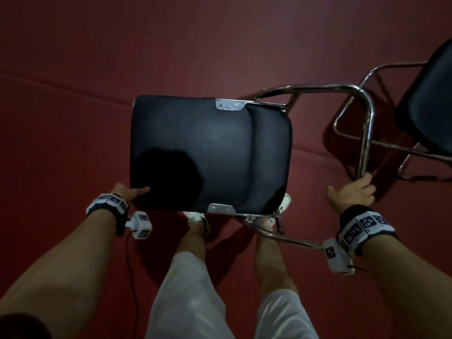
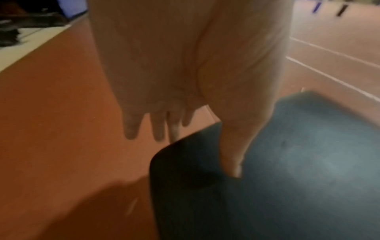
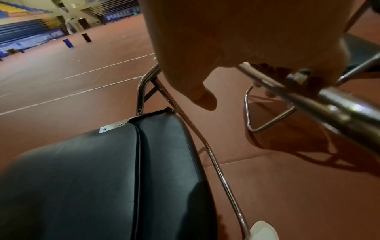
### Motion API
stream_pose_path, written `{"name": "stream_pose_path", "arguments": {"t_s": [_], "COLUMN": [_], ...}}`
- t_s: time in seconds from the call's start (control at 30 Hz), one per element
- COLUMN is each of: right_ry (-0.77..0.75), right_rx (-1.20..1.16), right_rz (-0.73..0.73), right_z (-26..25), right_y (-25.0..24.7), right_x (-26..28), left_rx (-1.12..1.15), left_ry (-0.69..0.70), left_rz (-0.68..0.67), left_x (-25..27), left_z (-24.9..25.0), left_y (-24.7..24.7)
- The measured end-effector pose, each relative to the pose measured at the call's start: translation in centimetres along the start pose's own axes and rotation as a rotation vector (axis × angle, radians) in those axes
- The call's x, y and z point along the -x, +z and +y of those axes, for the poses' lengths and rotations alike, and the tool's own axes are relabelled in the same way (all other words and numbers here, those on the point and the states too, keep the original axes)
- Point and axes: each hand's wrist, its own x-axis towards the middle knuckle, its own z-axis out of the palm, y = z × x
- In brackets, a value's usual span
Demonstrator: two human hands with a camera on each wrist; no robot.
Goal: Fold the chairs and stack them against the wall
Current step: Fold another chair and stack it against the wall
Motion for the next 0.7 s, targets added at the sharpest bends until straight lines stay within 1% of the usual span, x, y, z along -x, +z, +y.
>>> {"name": "stream_pose_path", "arguments": {"t_s": [0.07, 0.1, 0.17, 0.2, 0.27, 0.3, 0.4, 0.47, 0.53, 0.6, 0.67, 0.7], "right_ry": [0.068, 0.081, 0.120, 0.116, 0.150, 0.161, 0.164, 0.118, 0.073, 0.069, 0.081, 0.064], "right_rx": [0.025, 0.033, 0.043, 0.047, 0.043, 0.030, -0.030, -0.090, -0.114, -0.125, -0.154, -0.153], "right_rz": [0.044, 0.040, 0.042, 0.036, 0.019, 0.018, 0.003, -0.036, -0.061, -0.067, -0.055, -0.058], "right_z": [-1.1, -1.9, -3.0, -3.4, -2.8, -2.4, -2.1, -3.0, -3.3, -3.5, -4.3, -4.4], "right_y": [0.7, 0.5, 0.7, 0.5, 0.9, 1.0, 0.1, -1.1, -1.4, -1.5, -2.9, -3.0], "right_x": [-0.5, -0.8, -1.3, -1.8, -1.1, -1.0, 1.0, 2.9, 4.6, 6.4, 9.3, 9.9], "left_rx": [0.035, 0.074, 0.139, 0.168, 0.158, 0.133, 0.125, 0.127, 0.105, 0.060, 0.039, 0.025], "left_ry": [0.048, 0.077, 0.121, 0.142, 0.183, 0.174, 0.200, 0.221, 0.225, 0.237, 0.294, 0.304], "left_rz": [-0.051, -0.049, -0.032, -0.035, -0.040, -0.040, -0.051, -0.052, -0.048, -0.034, -0.010, 0.005], "left_x": [-2.3, -1.9, -2.7, -2.6, -3.5, -3.9, -2.4, -0.5, -0.7, 0.9, 4.4, 5.2], "left_z": [-0.4, -0.3, 0.2, 0.4, -0.4, -0.9, -2.1, -2.4, -3.3, -3.5, -3.6, -3.5], "left_y": [1.7, 2.1, 2.9, 3.1, 3.5, 3.8, 2.6, 0.1, -1.1, -1.4, -3.1, -2.6]}}
